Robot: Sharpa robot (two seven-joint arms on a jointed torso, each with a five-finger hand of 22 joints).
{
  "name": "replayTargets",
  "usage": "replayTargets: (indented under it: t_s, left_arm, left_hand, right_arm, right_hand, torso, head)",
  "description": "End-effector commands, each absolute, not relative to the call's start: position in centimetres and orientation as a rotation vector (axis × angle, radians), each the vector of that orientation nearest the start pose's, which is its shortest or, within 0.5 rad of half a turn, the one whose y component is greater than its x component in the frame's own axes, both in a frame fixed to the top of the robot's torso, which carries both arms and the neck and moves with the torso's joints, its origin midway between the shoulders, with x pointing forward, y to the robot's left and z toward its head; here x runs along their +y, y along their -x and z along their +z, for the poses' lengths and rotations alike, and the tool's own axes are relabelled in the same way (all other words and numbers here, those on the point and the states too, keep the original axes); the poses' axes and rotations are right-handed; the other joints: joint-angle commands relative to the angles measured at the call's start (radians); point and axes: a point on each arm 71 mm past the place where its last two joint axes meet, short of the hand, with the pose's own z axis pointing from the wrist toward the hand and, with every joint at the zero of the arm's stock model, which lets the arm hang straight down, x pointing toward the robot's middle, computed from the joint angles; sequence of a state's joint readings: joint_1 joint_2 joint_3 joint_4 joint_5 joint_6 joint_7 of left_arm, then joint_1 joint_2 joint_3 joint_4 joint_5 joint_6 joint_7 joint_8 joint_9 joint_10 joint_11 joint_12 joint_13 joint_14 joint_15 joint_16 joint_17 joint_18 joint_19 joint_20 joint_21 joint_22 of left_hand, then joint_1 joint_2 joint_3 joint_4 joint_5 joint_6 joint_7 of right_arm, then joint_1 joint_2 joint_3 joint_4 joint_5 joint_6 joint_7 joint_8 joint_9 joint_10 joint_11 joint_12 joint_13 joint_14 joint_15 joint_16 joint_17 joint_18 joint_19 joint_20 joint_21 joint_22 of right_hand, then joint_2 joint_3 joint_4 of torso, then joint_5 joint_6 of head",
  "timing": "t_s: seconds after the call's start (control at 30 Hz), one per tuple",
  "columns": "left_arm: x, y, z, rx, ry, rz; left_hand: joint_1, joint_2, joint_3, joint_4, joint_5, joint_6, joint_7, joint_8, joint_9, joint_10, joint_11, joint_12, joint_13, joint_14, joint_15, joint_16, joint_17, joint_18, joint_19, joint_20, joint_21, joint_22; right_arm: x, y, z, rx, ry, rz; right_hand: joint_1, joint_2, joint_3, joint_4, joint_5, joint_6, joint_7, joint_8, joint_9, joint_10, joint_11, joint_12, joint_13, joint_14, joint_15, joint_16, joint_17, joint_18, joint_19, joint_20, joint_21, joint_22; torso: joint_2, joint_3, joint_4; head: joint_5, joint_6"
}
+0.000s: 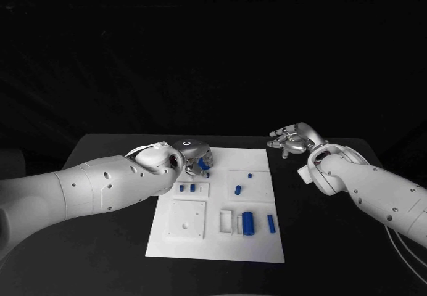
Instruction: Assemble the parts on the task board
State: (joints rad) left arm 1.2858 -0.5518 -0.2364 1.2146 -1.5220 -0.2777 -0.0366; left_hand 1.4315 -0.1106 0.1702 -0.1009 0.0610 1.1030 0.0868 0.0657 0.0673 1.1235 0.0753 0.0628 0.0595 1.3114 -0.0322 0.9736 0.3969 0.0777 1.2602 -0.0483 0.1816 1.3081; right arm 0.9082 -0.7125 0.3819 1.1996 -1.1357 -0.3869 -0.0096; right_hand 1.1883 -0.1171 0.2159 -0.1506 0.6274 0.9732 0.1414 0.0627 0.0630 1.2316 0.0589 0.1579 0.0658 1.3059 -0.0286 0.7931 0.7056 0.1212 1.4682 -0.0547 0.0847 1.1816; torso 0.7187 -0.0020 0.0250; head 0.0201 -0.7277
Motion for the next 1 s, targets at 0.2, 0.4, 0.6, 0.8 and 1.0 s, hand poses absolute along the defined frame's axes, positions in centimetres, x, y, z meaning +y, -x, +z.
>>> replayTargets:
  t_s: [0.2,0.4,0.6,0.8,1.0]
  left_arm:
    - [13.5,-52.3,-22.9,1.766,-0.509,-0.562]
    - [13.4,-52.4,-23.1,1.771,-0.514,-0.562]
    - [13.4,-52.5,-23.5,1.777,-0.515,-0.559]
    - [13.4,-52.7,-23.8,1.76,-0.511,-0.564]
    - [13.2,-52.8,-23.8,1.74,-0.505,-0.572]
  left_hand:
    - [0.001,0.002,0.016,0.008,0.01,-0.006,0.003,-0.003,-0.002,0.009,-0.003,-0.005,-0.001,-0.01,-0.002,0.041,-0.01,0.002,0.011,-0.001,-0.002,0.02]
    - [-0.006,0.006,0.049,0.0,0.013,-0.004,0.001,-0.003,-0.003,0.05,-0.011,-0.005,-0.001,-0.005,-0.005,0.067,-0.015,0.003,0.013,-0.004,0.02,0.022]
    - [-0.016,0.005,0.077,-0.008,0.014,0.001,0.003,-0.003,-0.003,0.065,-0.014,-0.005,-0.001,-0.005,-0.005,0.083,-0.02,0.004,0.003,-0.005,0.046,0.022]
    - [-0.02,0.009,0.09,-0.008,0.014,-0.004,0.004,-0.004,-0.003,0.074,-0.016,-0.005,-0.001,0.001,-0.006,0.095,-0.021,0.006,0.003,-0.006,0.066,0.022]
    - [-0.022,0.011,0.097,-0.004,0.013,-0.012,0.002,-0.003,-0.003,0.081,-0.018,-0.004,-0.001,0.009,-0.008,0.099,-0.023,0.008,0.006,-0.007,0.077,0.021]
  right_arm:
    - [-26.4,-53.5,-21.8,1.52,-0.541,0.774]
    - [-26.4,-53.5,-21.9,1.519,-0.543,0.774]
    - [-26.3,-53.5,-21.8,1.519,-0.542,0.778]
    - [-26.2,-53.5,-21.8,1.518,-0.541,0.78]
    - [-26.1,-53.5,-21.8,1.519,-0.54,0.783]
  right_hand:
    - [-0.007,0.001,0.005,0.003,0.004,-0.003,0.001,0.0,0.001,0.001,0.004,-0.01,-0.001,-0.002,0.004,0.004,-0.004,0.012,0.017,0.008,-0.005,-0.004]
    - [-0.006,0.0,0.006,0.003,0.004,-0.003,0.001,0.0,0.001,0.001,0.004,-0.012,-0.001,-0.003,0.004,0.004,-0.005,0.013,0.017,0.008,-0.005,-0.004]
    - [-0.006,0.0,0.007,0.003,0.004,-0.005,0.002,0.0,0.001,0.0,0.005,-0.014,-0.002,-0.003,0.004,0.005,-0.006,0.013,0.017,0.008,-0.005,-0.005]
    - [-0.006,-0.001,0.008,0.003,0.004,-0.005,0.002,0.0,0.001,-0.001,0.006,-0.017,-0.002,-0.003,0.004,0.006,-0.008,0.013,0.017,0.008,-0.005,-0.006]
    - [-0.006,-0.001,0.008,0.003,0.004,-0.005,0.002,0.0,0.001,-0.001,0.006,-0.017,-0.002,-0.003,0.004,0.006,-0.008,0.013,0.017,0.008,-0.005,-0.006]
  torso:
    - [0.0,0.0,0.0004]
    - [0.0,0.0013,-0.0001]
    - [0.0,0.0011,-0.0002]
    - [0.0,0.0002,-0.0004]
    - [-0.001,0.0003,0.0005]
  head:
    - [-0.001,-0.002]
    - [0.0,-0.003]
    - [-0.001,-0.002]
    - [-0.002,-0.002]
    - [-0.003,-0.002]
